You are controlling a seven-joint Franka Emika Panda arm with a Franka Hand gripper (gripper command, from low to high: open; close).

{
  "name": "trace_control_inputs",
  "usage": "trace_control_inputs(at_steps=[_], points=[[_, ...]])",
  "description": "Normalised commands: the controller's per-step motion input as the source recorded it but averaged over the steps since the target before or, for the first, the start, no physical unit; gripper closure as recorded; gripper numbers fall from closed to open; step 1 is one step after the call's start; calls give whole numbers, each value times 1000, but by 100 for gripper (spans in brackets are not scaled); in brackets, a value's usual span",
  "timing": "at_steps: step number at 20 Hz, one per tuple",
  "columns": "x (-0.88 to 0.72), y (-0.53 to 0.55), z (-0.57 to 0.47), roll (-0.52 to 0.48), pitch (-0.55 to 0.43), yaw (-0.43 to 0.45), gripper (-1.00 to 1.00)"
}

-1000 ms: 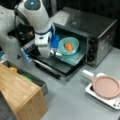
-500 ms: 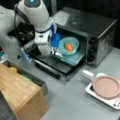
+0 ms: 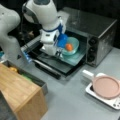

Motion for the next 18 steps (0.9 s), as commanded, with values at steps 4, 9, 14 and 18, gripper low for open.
trace_control_inputs(at_steps=[4,9,14,18], points=[[280,33,3,-30,88,-60,-100],[225,-12,-42,-28,53,-39,-100],[148,2,-77,-33,35,-27,-100],[41,15,-131,-33,-7,-20,-100]])
